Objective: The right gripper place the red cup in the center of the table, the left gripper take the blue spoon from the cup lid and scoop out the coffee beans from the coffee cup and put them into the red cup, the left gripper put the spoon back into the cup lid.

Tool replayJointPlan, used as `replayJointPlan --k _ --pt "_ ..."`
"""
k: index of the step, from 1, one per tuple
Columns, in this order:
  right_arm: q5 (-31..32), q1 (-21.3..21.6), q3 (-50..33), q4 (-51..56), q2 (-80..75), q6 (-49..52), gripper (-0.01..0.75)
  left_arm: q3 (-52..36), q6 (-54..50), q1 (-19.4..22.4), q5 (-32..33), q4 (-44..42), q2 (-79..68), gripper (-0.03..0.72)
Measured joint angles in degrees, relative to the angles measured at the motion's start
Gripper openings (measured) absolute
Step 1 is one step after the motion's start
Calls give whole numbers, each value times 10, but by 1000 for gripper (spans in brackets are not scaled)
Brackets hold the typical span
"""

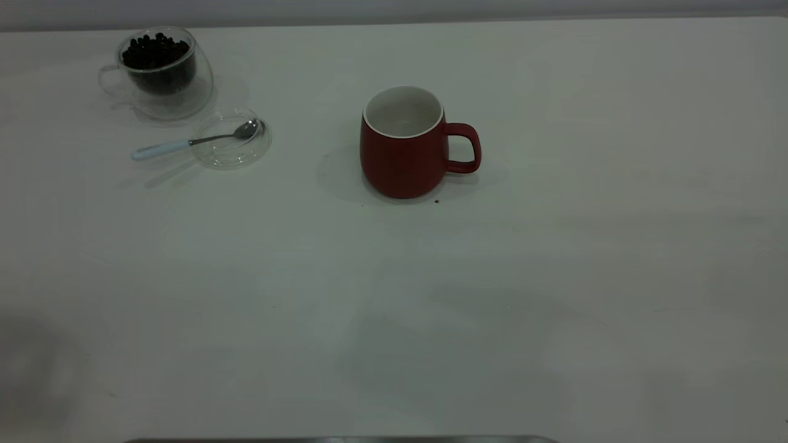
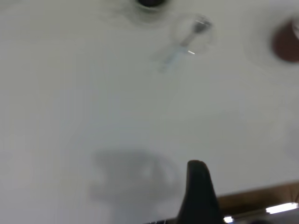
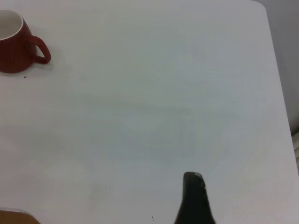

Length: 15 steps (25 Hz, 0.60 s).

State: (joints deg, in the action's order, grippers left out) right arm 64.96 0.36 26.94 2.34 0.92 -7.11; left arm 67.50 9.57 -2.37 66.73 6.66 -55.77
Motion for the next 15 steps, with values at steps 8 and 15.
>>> replayJointPlan --k 8,15 --pt "0 0 0 0 0 0 590 -167 -28 -56 0 -48 207 588" --pt "0 0 0 0 0 0 590 -276 -87 -56 0 -102 365 588"
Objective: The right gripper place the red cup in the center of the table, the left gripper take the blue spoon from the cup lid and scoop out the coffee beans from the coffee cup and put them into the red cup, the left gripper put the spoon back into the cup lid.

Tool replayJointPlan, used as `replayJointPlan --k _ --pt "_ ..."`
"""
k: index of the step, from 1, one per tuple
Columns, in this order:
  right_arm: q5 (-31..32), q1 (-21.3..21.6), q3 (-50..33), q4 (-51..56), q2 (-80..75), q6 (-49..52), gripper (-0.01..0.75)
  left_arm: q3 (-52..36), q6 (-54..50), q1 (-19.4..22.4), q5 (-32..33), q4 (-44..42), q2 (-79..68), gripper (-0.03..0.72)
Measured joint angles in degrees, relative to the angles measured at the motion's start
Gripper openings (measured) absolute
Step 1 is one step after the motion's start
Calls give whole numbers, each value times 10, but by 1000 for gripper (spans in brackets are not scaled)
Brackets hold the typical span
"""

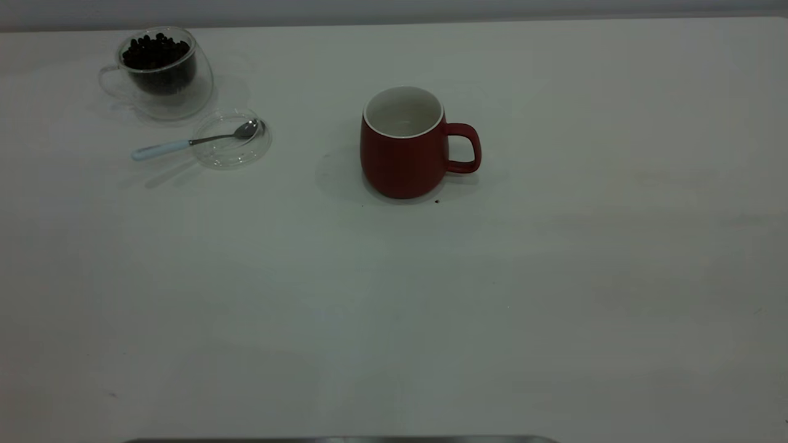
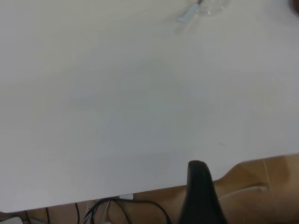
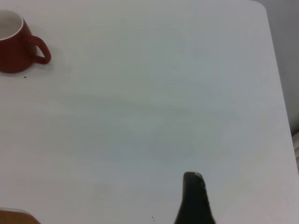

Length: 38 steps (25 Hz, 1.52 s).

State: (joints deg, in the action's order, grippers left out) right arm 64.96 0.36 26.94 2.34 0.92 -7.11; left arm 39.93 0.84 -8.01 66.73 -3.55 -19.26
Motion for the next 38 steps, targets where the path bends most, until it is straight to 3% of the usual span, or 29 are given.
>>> replayJointPlan --k 16,32,38 --pt "0 0 0 0 0 0 590 -119 -32 0 -13 0 71 588" --pt "0 0 0 0 0 0 590 -121 -32 0 -17 1 71 588" --pt "0 0 0 0 0 0 590 -121 -34 46 -18 -7 107 588"
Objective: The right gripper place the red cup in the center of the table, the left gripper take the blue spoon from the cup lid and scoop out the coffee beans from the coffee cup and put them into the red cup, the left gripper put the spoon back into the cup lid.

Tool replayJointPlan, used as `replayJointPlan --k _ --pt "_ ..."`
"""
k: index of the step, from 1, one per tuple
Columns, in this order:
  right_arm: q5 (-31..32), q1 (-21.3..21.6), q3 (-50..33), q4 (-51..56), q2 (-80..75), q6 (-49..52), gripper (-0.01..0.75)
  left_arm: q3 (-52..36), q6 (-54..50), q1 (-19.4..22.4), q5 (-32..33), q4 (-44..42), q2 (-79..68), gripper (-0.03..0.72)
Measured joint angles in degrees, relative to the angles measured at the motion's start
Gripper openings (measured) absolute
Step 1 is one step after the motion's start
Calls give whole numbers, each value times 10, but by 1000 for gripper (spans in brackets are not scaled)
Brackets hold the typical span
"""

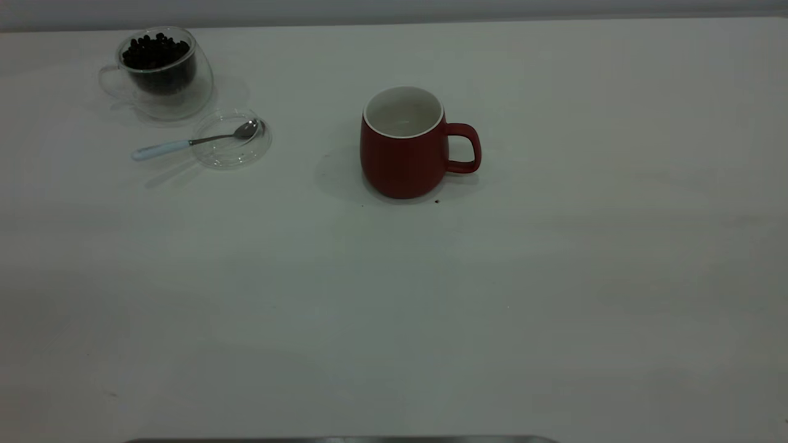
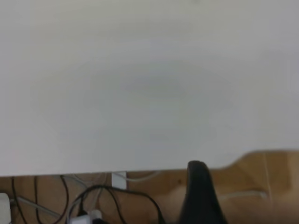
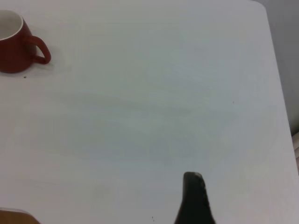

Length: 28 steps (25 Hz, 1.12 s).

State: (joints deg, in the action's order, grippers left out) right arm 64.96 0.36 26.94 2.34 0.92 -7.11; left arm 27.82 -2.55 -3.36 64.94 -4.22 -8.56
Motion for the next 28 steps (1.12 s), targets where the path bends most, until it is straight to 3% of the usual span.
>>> replayJointPlan --k 5,28 --pt "0 0 0 0 0 0 590 0 -3 31 1 7 45 588" --pt "0 0 0 0 0 0 590 0 -5 32 1 20 96 588"
